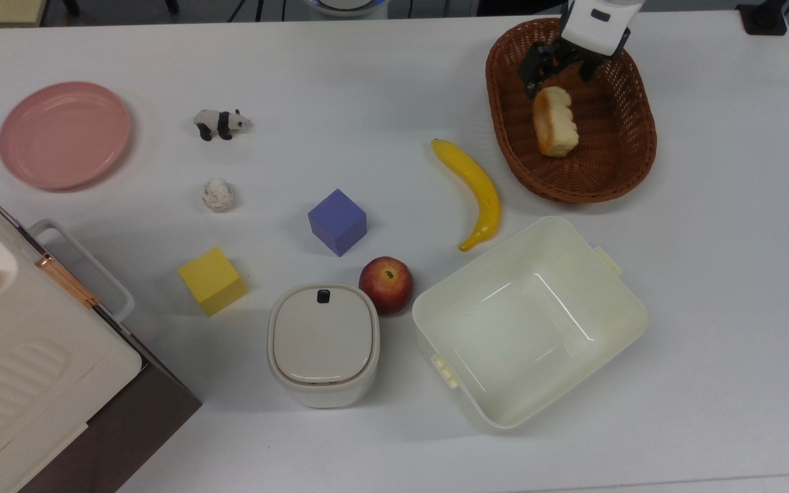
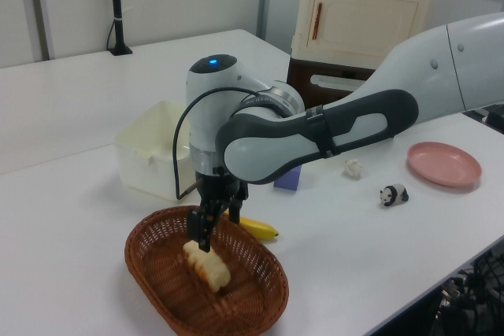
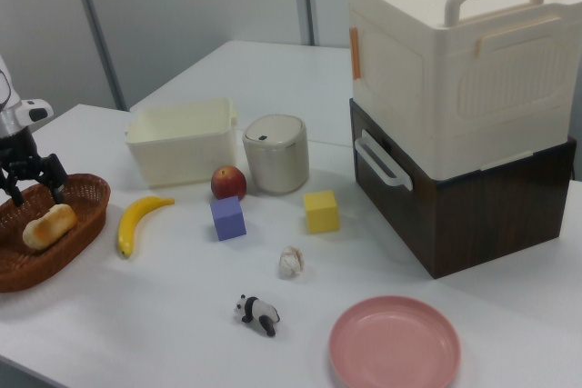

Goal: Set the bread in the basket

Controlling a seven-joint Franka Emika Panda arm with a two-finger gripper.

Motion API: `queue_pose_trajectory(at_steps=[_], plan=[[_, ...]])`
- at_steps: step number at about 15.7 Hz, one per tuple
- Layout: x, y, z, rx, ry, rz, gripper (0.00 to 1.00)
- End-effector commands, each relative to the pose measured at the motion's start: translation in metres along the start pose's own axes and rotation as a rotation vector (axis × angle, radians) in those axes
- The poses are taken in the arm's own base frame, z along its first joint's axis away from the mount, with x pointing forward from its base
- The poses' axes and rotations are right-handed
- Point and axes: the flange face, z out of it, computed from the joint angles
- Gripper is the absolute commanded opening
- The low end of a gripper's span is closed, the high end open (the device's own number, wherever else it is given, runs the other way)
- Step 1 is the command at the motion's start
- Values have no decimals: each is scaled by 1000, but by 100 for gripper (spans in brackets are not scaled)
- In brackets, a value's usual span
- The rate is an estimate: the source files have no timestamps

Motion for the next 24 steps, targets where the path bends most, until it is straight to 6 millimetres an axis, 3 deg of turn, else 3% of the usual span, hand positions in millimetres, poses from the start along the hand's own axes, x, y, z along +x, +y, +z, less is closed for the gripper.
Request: queue_pose_trajectory(at_steps=[1, 5, 6, 9, 11, 13, 17, 24], plan=[[3, 56, -24, -34, 9, 84, 100], [-3, 156, -63, -72, 37, 236, 100], [-3, 193, -85, -75, 44, 290, 100], [-14, 268, -124, -68, 19, 432, 100], [-22, 293, -142, -68, 20, 482, 100], [-30, 325, -149, -55, 32, 531, 100], [-45, 368, -162, 52, 62, 500, 100], [-50, 385, -165, 130, 76, 547, 100]])
